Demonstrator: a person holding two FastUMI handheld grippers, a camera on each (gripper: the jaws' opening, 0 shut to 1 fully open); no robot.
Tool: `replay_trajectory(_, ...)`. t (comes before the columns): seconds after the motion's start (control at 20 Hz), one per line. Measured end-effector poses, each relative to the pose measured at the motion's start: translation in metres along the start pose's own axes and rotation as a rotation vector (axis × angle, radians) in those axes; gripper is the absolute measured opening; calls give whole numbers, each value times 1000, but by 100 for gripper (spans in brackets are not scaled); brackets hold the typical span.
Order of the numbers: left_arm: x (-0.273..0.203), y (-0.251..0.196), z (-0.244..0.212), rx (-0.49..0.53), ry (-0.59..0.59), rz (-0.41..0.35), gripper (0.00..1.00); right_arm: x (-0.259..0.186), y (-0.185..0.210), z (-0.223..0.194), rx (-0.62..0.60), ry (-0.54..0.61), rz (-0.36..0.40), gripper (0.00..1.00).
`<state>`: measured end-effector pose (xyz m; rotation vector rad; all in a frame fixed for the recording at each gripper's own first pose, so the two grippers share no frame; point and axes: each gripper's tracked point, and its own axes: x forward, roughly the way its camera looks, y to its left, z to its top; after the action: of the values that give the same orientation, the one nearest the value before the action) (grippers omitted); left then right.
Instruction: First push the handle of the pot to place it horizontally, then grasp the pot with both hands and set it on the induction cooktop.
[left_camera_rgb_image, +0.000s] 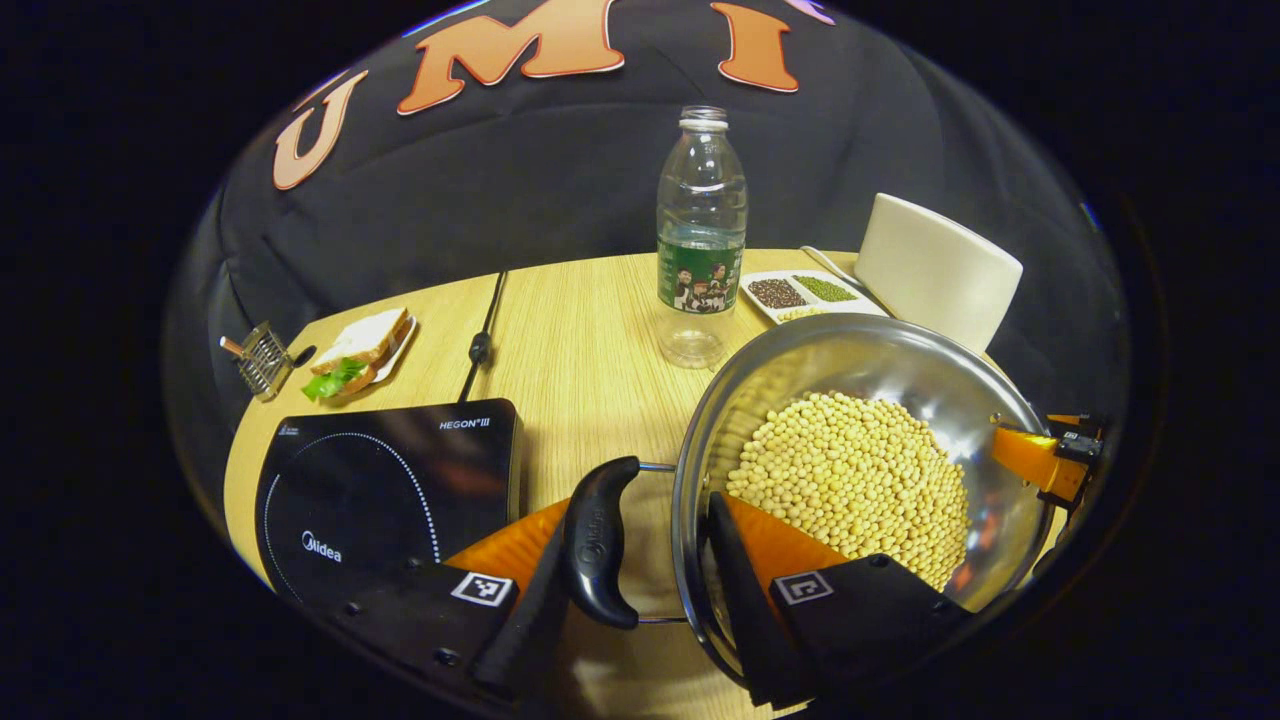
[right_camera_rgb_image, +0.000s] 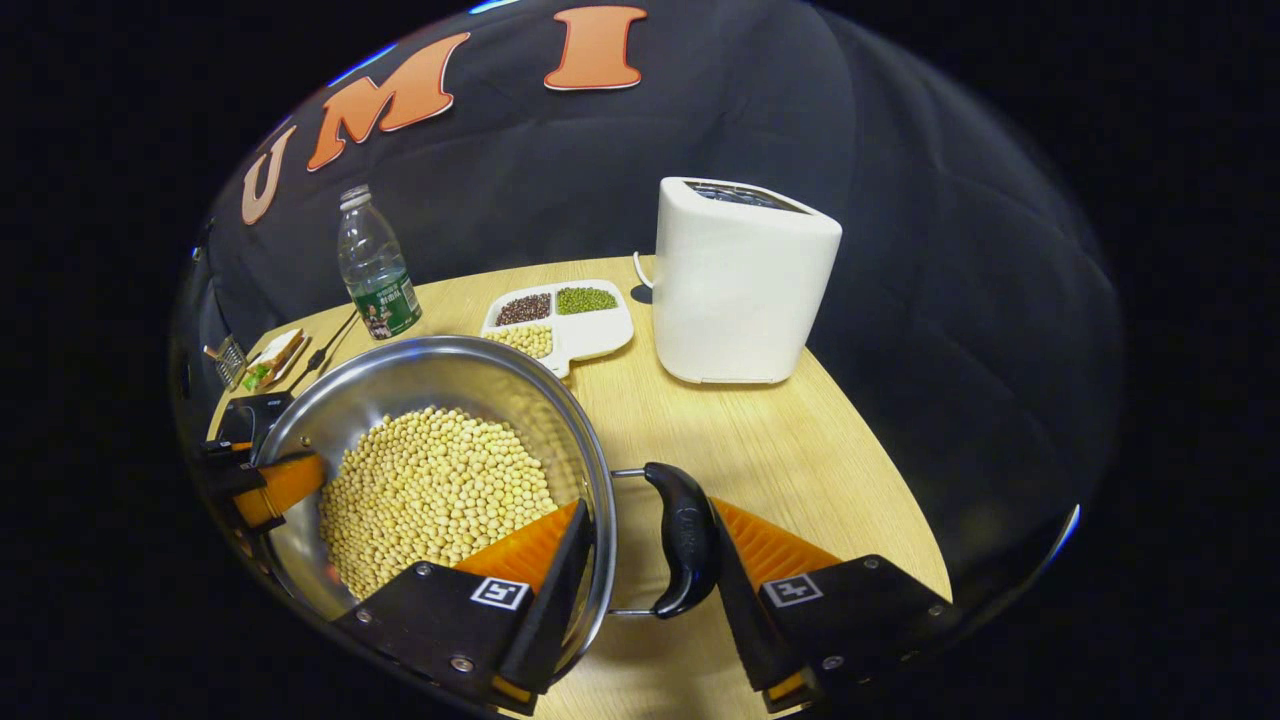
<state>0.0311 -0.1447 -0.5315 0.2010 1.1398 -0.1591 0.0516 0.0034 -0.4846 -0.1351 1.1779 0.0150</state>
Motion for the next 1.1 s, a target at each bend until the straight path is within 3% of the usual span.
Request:
replay_trajectory(0.4,4,0,7,-5,-24,18,80,-5,-1,-3,21,-33,-24,68)
replay_trajectory(0.85,1,-1,12,3,-40,39,75,-10,4,-2,94,-9,-42,53)
replay_trajectory(1.1,-22,11,36,30,-105,53,76,-43,1,19,93,-61,-41,52)
